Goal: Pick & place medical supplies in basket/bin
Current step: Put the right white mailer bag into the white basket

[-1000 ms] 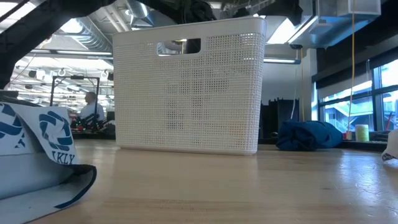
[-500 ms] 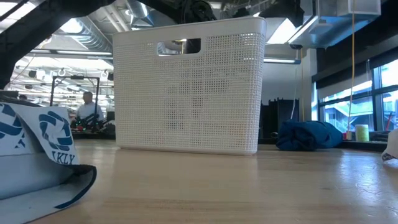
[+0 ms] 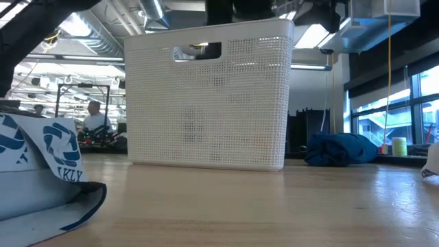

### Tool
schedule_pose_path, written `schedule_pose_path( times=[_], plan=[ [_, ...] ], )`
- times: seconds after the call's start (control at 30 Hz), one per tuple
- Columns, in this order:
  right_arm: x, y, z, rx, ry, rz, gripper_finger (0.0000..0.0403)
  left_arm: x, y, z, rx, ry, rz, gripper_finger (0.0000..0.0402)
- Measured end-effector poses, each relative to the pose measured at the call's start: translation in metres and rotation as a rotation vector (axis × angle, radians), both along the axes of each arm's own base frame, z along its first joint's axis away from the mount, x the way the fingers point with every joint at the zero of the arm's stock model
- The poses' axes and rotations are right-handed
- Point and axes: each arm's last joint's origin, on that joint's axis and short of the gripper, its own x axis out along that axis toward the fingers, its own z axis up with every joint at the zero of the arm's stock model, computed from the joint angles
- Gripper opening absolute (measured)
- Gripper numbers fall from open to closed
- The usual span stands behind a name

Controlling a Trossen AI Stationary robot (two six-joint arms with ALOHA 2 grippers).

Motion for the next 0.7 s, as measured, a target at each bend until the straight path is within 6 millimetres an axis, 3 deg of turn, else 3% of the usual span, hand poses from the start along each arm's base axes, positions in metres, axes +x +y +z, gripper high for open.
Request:
schedule_pose_path(
  times=[0.23, 0.43, 0.6, 0.7],
  plan=[
    [-0.01, 0.002, -0.016, 0.112, 0.179, -0.055, 0.0268, -0.023, -0.032, 0.079, 0.042, -0.297, 0.045, 0.0243],
    [-0.021, 0.01, -0.028, 0.193, 0.334, -0.063, 0.0268, -0.06, -0.069, 0.128, -0.124, -0.533, 0.047, 0.0214],
    [-0.026, 0.019, -0.032, 0.272, 0.414, -0.005, 0.0268, -0.084, -0.096, 0.151, -0.373, -0.674, 0.078, 0.0172],
    [-0.027, 0.024, -0.032, 0.27, 0.419, 0.021, 0.0268, -0.093, -0.113, 0.154, -0.501, -0.669, 0.085, 0.0138]
  ],
)
